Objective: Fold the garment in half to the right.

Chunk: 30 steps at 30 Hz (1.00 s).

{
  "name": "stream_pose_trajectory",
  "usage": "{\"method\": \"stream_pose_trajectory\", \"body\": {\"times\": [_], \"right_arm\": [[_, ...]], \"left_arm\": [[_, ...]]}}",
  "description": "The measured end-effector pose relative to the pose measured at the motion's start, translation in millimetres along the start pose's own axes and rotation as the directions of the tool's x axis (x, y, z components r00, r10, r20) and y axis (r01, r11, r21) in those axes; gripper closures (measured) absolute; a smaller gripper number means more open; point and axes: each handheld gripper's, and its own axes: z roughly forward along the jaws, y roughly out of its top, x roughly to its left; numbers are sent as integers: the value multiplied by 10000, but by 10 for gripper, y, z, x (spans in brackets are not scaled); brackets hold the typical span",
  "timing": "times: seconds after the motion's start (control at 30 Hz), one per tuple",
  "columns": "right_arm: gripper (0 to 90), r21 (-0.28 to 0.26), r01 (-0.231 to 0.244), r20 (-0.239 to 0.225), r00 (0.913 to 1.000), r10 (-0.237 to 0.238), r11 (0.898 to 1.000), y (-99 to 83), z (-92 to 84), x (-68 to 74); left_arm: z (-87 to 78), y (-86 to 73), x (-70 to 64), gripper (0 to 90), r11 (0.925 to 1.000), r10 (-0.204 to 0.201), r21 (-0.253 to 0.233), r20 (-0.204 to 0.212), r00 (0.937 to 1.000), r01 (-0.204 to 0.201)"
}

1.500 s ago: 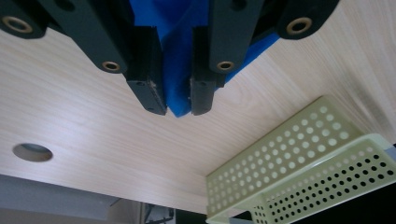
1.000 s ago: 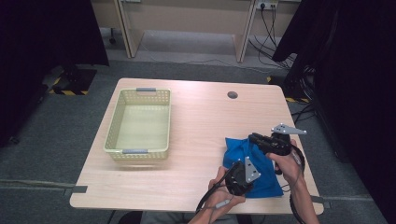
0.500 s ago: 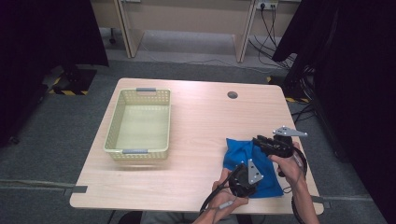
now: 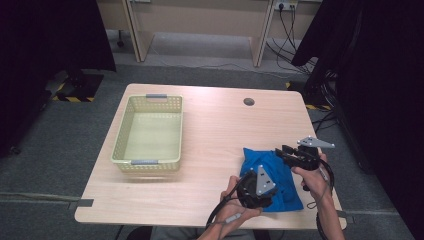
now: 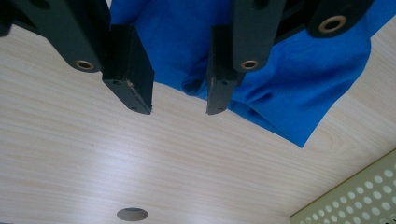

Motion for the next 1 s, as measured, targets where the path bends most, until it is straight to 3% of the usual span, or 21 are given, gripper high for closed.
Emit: {"method": "stream_pose_trajectory", "body": {"times": [0.17, 0.37, 0.5, 0.6, 1.0], "right_arm": [[588, 52, 40, -4, 10000, -40, 10000, -24, 12, 35], [533, 246, -24, -27, 10000, 25, 9997, -55, 71, 94], [507, 448, -69, -12, 10000, 70, 9990, -81, 97, 120], [494, 624, -68, 155, 9999, 58, 9980, -113, 109, 116], [501, 1547, 194, 447, 9986, -266, 9878, -268, 281, 106]], "left_arm": [[-2, -232, 218, 471, 9968, -494, 584, -739, 9960, 538], [121, -437, 280, 342, 9859, -837, 1352, -1088, 9905, 982], [219, -531, 247, 307, 9759, -420, 2073, -1272, 9910, 680], [241, -569, 272, 299, 9752, -787, 1956, -1308, 9883, 1035], [164, -644, 300, 300, 9761, -1001, 1800, -1246, 9872, 1217]]}}
